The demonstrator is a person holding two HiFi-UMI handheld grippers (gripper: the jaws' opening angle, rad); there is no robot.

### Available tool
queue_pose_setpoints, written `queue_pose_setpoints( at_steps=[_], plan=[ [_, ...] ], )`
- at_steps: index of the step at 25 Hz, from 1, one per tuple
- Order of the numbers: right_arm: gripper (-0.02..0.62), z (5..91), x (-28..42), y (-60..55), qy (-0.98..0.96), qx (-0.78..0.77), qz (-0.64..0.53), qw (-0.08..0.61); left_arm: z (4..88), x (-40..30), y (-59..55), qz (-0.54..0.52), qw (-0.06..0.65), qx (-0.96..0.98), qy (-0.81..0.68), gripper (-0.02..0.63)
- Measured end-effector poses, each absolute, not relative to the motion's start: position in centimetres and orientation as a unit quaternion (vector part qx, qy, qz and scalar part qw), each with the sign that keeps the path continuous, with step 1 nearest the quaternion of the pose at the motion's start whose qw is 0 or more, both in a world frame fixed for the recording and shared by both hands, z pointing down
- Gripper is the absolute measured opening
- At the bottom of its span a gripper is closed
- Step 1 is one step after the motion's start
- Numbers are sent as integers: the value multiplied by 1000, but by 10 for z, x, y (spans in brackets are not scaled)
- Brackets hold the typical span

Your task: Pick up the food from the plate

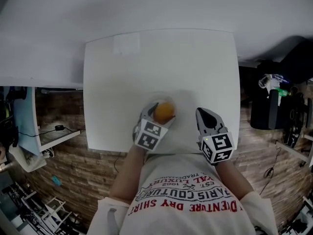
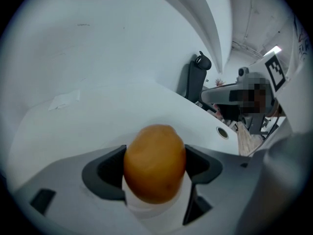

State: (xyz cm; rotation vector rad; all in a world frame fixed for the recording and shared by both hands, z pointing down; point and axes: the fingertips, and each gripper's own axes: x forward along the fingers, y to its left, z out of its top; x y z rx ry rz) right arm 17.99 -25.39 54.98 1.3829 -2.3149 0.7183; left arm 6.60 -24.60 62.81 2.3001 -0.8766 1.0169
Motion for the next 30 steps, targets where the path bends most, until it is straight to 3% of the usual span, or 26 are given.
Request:
queue_pose_setpoints(
  at_steps=[22,30],
  plan=[
    [12,432,132,-250,-840,515,139,99,425,-14,-268,137,82,825,-543,364],
    [12,403,123,-245,-840,530,108,53,393,-35,-263,103,64,810,-573,364]
  ],
)
